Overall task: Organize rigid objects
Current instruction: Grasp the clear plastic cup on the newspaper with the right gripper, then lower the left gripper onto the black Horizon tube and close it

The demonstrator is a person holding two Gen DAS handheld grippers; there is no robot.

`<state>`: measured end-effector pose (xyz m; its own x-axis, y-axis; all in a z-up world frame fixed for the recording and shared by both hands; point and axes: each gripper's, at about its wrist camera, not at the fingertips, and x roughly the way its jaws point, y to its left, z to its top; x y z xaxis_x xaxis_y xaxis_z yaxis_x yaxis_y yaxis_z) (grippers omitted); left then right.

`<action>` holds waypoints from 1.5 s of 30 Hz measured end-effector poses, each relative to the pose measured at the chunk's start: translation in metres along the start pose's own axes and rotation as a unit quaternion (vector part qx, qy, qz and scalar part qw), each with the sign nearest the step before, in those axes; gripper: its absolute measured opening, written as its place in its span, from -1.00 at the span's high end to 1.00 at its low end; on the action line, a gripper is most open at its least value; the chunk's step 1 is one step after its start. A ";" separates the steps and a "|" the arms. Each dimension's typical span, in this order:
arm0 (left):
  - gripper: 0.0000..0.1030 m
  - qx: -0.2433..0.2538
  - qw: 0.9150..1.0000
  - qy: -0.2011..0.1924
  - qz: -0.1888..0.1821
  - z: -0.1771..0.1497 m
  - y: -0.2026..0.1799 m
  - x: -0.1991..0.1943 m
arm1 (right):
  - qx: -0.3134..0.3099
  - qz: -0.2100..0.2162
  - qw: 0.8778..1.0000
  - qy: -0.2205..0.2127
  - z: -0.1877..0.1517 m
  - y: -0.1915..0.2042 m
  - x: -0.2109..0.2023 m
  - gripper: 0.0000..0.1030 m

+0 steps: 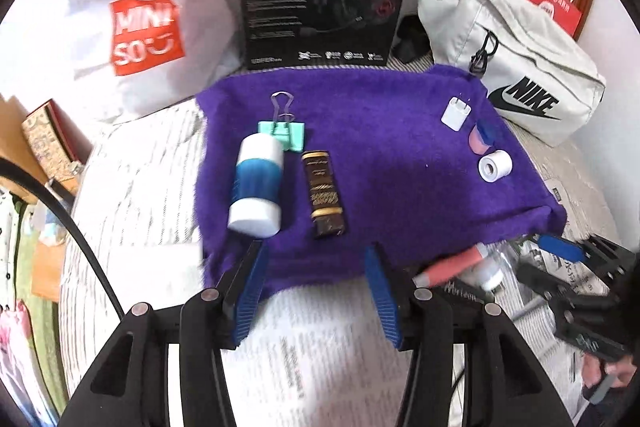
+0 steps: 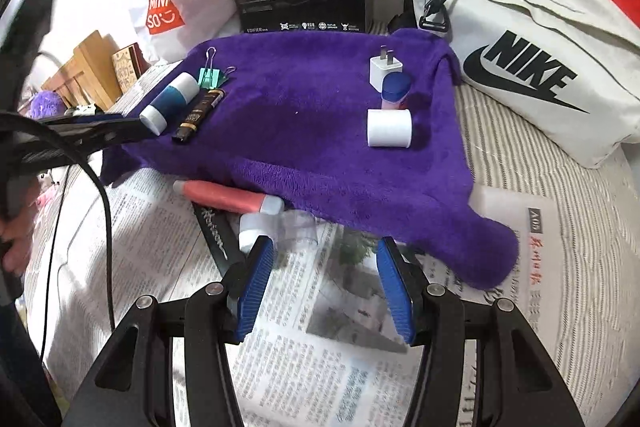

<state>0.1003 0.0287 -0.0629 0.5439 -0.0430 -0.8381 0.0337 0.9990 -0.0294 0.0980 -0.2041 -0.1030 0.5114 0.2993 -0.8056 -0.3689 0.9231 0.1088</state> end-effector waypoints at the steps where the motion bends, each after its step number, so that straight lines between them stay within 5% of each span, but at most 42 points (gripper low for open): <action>1: 0.06 -0.003 1.000 -0.001 0.000 -0.003 0.003 -0.003 | 0.001 0.001 1.000 0.000 0.001 0.001 0.002 -0.04; 17: 0.05 -0.032 0.999 0.015 -0.010 -0.032 0.019 0.000 | -0.014 -0.015 1.000 0.020 0.007 0.009 0.032 0.21; 20: 0.05 -0.032 0.999 0.019 -0.011 -0.034 0.020 0.002 | -0.023 -0.019 0.999 0.015 0.009 0.011 0.034 0.48; 40: 0.05 0.019 0.995 0.032 -0.098 -0.038 -0.046 0.009 | 0.024 -0.054 0.998 -0.016 -0.024 -0.035 -0.033 0.48; 45: 0.05 0.026 0.994 0.047 -0.092 -0.035 -0.069 0.022 | 0.034 -0.059 0.997 -0.031 -0.031 -0.045 -0.051 0.48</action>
<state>0.0811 -0.0403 -0.0983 0.4442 -0.2206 -0.8683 0.1705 0.9723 -0.1598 0.0646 -0.2686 -0.0846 0.5960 0.2009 -0.7775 -0.2521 0.9661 0.0564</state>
